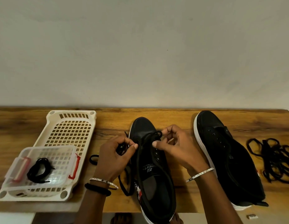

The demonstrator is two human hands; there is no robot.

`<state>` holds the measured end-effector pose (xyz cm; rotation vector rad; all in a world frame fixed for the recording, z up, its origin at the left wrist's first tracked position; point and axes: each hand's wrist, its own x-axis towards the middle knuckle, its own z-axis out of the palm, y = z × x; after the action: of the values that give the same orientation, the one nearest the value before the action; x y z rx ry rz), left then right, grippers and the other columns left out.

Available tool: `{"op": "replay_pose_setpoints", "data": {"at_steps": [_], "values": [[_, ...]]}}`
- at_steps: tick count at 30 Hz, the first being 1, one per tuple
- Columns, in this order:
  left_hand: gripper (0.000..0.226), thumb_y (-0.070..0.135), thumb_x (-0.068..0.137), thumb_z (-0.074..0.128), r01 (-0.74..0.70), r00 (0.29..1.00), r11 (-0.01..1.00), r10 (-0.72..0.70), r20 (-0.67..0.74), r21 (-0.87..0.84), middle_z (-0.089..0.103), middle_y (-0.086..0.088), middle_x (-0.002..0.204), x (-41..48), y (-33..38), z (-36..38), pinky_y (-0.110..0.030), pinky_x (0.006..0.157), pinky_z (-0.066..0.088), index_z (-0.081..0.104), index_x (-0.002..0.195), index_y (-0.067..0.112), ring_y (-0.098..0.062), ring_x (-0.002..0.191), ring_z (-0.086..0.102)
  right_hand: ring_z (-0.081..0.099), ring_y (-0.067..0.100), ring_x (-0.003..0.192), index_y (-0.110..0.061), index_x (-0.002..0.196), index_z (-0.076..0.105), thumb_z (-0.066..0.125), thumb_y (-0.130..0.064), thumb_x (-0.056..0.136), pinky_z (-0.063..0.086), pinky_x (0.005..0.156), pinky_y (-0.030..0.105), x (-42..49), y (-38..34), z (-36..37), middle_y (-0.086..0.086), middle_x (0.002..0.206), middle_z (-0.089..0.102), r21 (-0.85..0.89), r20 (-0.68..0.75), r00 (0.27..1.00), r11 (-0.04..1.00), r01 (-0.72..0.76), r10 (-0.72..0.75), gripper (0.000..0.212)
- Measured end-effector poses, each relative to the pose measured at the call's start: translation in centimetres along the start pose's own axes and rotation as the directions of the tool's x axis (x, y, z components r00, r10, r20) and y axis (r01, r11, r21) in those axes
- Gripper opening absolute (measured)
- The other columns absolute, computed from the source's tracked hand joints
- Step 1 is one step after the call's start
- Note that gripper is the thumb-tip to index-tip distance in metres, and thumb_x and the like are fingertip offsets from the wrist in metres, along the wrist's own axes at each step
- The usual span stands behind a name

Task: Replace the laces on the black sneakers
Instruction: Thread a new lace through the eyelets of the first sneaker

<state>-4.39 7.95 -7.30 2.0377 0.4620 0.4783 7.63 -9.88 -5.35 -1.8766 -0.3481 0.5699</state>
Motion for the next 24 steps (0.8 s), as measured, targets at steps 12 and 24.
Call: {"op": "replay_pose_setpoints", "data": {"at_steps": [12, 24], "values": [[0.006, 0.011, 0.098, 0.057, 0.015, 0.993, 0.992, 0.0, 0.12, -0.125, 0.072, 0.007, 0.083, 0.0, 0.0, 0.7, -0.02, 0.069, 0.05, 0.058, 0.093, 0.014, -0.009, 0.072, 0.065, 0.065, 0.018, 0.078, -0.033, 0.114, 0.037, 0.085, -0.038, 0.061, 0.058, 0.074, 0.044, -0.6, -1.2, 1.9, -0.001, 0.083, 0.063, -0.224, 0.032, 0.995, 0.97, -0.09, 0.099, 0.072], [0.012, 0.016, 0.102, 0.049, 0.287, 0.958, 0.726, -0.224, 0.18, -0.624, 0.074, -0.009, 0.107, 0.2, 0.9, 0.0, -0.035, 0.079, 0.056, 0.053, 0.093, 0.01, -0.024, 0.102, 0.07, 0.062, 0.017, 0.079, -0.033, 0.1, 0.057, 0.077, -0.038, 0.053, 0.059, 0.077, 0.045, 0.4, -0.7, 1.5, 0.0, 0.089, 0.062, 0.05, -0.256, 0.961, 0.994, -0.096, 0.106, 0.052]]}}
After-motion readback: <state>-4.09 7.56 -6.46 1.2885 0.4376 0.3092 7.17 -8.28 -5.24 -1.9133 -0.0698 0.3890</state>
